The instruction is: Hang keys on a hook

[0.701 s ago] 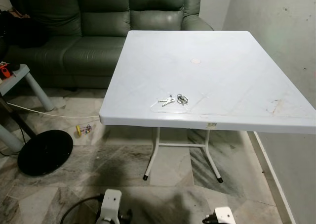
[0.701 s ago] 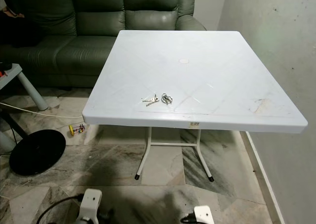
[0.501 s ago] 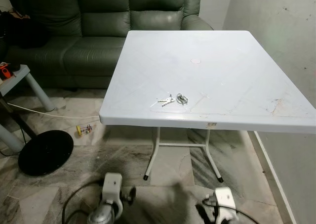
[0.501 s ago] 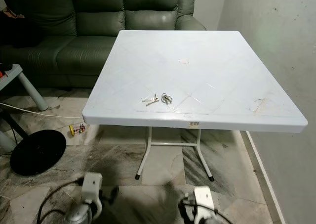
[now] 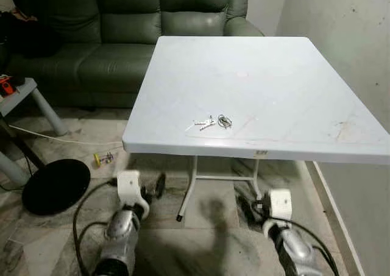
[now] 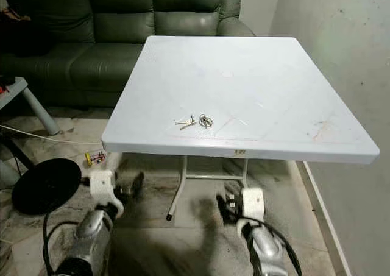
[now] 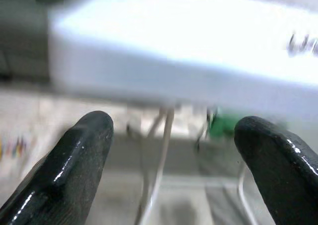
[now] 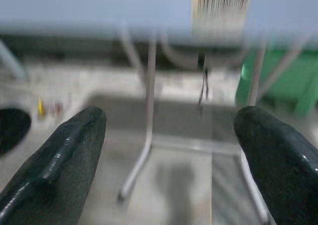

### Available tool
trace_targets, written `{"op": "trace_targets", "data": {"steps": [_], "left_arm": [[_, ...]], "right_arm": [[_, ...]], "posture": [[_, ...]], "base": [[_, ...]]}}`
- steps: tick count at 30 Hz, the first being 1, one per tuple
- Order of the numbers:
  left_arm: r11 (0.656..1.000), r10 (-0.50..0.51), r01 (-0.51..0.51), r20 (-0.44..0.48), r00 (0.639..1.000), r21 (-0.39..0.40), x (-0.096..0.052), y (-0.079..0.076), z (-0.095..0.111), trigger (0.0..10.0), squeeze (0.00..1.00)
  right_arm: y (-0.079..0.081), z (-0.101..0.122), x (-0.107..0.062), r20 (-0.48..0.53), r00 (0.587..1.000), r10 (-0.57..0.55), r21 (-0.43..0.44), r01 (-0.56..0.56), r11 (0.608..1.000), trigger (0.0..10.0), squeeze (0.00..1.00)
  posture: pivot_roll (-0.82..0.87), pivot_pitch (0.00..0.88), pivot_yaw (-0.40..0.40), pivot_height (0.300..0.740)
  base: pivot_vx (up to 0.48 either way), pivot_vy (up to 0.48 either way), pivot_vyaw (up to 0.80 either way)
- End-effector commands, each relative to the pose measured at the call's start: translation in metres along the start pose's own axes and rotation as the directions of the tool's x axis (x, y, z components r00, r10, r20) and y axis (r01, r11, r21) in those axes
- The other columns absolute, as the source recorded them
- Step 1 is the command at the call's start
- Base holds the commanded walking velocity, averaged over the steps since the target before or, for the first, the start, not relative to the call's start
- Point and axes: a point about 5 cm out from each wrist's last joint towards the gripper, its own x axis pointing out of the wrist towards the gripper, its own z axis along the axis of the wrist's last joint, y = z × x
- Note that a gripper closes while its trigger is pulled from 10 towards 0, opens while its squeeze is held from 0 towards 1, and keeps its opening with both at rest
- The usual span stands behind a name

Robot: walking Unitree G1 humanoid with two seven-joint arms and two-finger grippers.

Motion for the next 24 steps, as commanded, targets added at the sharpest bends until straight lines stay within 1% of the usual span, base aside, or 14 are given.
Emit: {"op": "trace_targets", "data": {"steps": [1, 3, 5, 6, 8, 9, 12, 13, 15, 16, 18, 19, 23, 24], "left_arm": [[1.000, 0.012, -0.011, 0.039, 0.999, -0.023, -0.005, 0.002, 0.005, 10.0, 0.00], [1.000, 0.014, -0.013, 0.054, 0.998, -0.026, -0.007, 0.002, 0.008, 10.0, 0.00], [0.999, 0.015, -0.012, 0.084, 0.996, -0.038, -0.008, 0.001, 0.015, 10.0, 0.00], [0.999, 0.015, -0.010, 0.115, 0.993, -0.040, -0.010, -0.002, 0.024, 10.0, 0.00], [0.999, 0.012, -0.004, 0.139, 0.990, -0.053, -0.010, -0.006, 0.032, 10.0, 0.00], [0.998, 0.005, 0.005, 0.161, 0.987, -0.064, -0.010, -0.010, 0.041, 10.0, 0.00], [0.997, -0.011, 0.025, 0.184, 0.983, -0.073, -0.010, -0.015, 0.050, 10.0, 0.00], [0.996, -0.021, 0.038, 0.199, 0.980, -0.079, -0.009, -0.019, 0.058, 10.0, 0.00], [0.995, -0.032, 0.051, 0.214, 0.976, -0.087, -0.008, -0.022, 0.066, 10.0, 0.00], [0.994, -0.035, 0.057, 0.219, 0.975, -0.094, -0.008, -0.024, 0.072, 10.0, 0.00], [0.993, -0.037, 0.060, 0.222, 0.974, -0.098, -0.007, -0.025, 0.077, 10.0, 0.00], [0.994, -0.042, 0.064, 0.224, 0.974, -0.094, -0.006, -0.027, 0.084, 10.0, 0.00], [0.992, -0.050, 0.074, 0.219, 0.974, -0.101, -0.007, -0.029, 0.087, 10.0, 0.00], [0.994, -0.042, 0.061, 0.202, 0.979, -0.086, -0.006, -0.028, 0.086, 10.0, 0.00]], "right_arm": [[0.004, 0.010, -0.001, 0.072, 0.997, 0.006, -0.012, -0.005, 1.000, 10.0, 0.00], [0.005, 0.013, -0.001, 0.092, 0.996, 0.012, -0.019, -0.010, 1.000, 10.0, 0.00], [0.008, 0.018, -0.003, 0.127, 0.992, 0.021, -0.024, -0.018, 1.000, 10.0, 0.00], [0.012, 0.026, -0.005, 0.164, 0.986, 0.032, -0.038, -0.026, 0.999, 10.0, 0.00], [0.018, 0.035, -0.006, 0.202, 0.978, 0.053, -0.043, -0.045, 0.998, 10.0, 0.00], [0.023, 0.045, -0.006, 0.234, 0.970, 0.072, -0.056, -0.060, 0.997, 10.0, 0.00], [0.028, 0.057, -0.007, 0.270, 0.959, 0.088, -0.062, -0.074, 0.995, 10.0, 0.00], [0.032, 0.071, -0.005, 0.313, 0.945, 0.099, -0.059, -0.085, 0.995, 10.0, 0.00], [0.035, 0.083, -0.004, 0.344, 0.933, 0.106, -0.063, -0.090, 0.994, 10.0, 0.00], [0.037, 0.092, -0.004, 0.365, 0.924, 0.113, -0.070, -0.094, 0.993, 10.0, 0.00], [0.038, 0.100, -0.003, 0.383, 0.916, 0.116, -0.073, -0.095, 0.993, 10.0, 0.00], [0.040, 0.111, -0.003, 0.404, 0.907, 0.118, -0.074, -0.096, 0.993, 10.0, 0.00], [0.040, 0.116, -0.005, 0.403, 0.906, 0.128, -0.091, -0.099, 0.991, 10.0, 0.00], [0.040, 0.116, -0.005, 0.398, 0.909, 0.126, -0.080, -0.102, 0.992, 10.0, 0.00]], "posture": [[0.02, 0.000, -0.012, 0.715], [0.02, 0.000, -0.015, 0.715], [0.03, 0.000, -0.016, 0.715], [0.03, 0.000, -0.020, 0.715], [0.03, 0.000, -0.022, 0.715], [0.03, 0.000, -0.022, 0.715], [0.03, 0.000, -0.022, 0.715], [0.03, 0.000, -0.022, 0.715], [0.03, 0.000, -0.022, 0.715], [0.03, 0.000, -0.022, 0.715], [0.03, 0.000, -0.022, 0.715], [0.02, 0.000, -0.019, 0.715], [0.02, 0.000, -0.018, 0.715], [0.02, 0.000, -0.018, 0.715]], "base": [[0.000, 0.000, 0.00], [0.000, 0.000, 0.00], [0.000, 0.000, 0.00], [0.000, 0.000, 0.00], [0.000, 0.000, 0.00], [0.000, 0.000, 0.00], [0.000, 0.000, 0.00], [0.000, 0.000, 0.00], [0.000, 0.000, 0.00], [0.000, 0.000, 0.00], [0.000, 0.000, 0.00], [0.000, 0.000, 0.00], [0.000, 0.000, 0.00], [0.000, 0.000, 0.00]]}}
